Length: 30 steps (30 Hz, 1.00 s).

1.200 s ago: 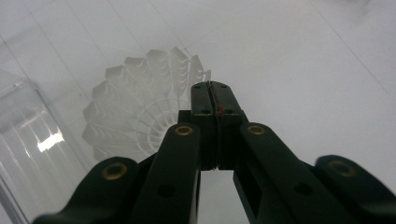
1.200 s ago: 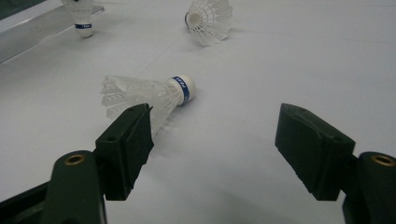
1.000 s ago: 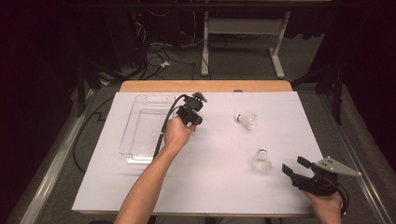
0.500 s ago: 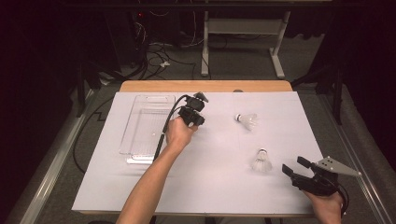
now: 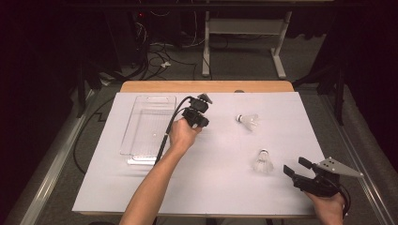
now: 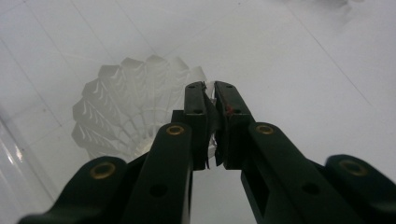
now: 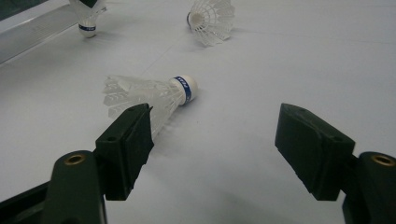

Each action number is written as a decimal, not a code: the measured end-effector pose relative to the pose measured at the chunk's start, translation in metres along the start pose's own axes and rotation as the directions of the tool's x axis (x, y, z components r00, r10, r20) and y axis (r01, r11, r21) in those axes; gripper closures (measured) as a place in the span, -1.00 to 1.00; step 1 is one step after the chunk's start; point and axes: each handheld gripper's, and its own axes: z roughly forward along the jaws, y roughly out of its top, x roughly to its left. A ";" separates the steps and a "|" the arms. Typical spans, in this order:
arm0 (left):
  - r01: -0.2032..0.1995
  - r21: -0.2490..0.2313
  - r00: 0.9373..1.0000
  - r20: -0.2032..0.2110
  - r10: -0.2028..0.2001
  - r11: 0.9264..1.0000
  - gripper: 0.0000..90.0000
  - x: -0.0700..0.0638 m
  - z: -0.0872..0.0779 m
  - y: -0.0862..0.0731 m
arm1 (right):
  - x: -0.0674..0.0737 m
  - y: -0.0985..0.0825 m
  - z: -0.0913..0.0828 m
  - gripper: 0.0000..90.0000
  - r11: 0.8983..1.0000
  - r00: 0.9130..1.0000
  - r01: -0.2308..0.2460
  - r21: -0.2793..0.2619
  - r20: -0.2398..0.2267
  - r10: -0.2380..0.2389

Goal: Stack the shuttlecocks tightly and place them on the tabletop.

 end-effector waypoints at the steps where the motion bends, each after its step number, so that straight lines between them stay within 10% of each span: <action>1: 0.002 0.002 1.000 0.003 -0.002 1.000 0.86 0.000 0.001 0.000 | 0.000 0.000 0.000 -0.38 1.000 1.000 0.000 0.001 0.000 0.000; 30: -0.042 0.076 0.999 -0.016 0.043 0.996 0.97 -0.020 0.023 0.012 | 0.000 0.000 0.000 -0.38 1.000 1.000 -0.002 0.005 0.001 0.002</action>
